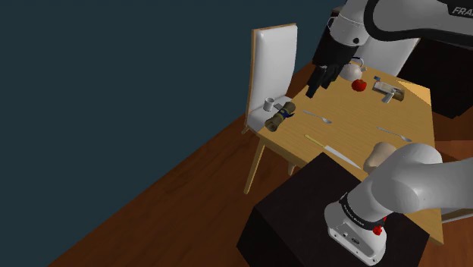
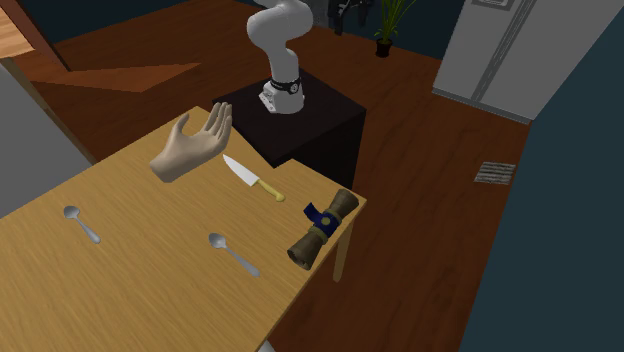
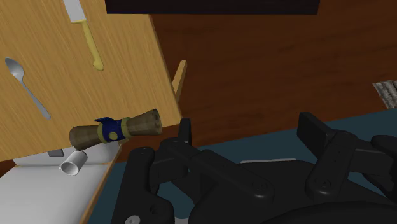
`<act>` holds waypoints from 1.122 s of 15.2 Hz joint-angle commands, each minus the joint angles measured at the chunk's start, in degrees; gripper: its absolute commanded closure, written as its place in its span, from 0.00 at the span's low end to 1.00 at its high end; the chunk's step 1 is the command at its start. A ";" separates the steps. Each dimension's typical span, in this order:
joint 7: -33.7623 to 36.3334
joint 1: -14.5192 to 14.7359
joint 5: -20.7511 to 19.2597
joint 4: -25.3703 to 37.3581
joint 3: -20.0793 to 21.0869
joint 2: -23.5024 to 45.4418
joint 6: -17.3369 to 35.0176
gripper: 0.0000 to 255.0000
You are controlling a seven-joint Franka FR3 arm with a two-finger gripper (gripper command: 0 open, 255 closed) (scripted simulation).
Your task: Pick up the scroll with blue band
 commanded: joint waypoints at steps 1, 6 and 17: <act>0.00 0.00 0.00 0.00 0.00 0.00 0.00 0.00; -5.28 -1.69 -2.51 -3.68 -4.59 4.42 8.03 0.00; -17.22 -4.42 -5.20 -4.56 -14.67 21.74 26.11 0.00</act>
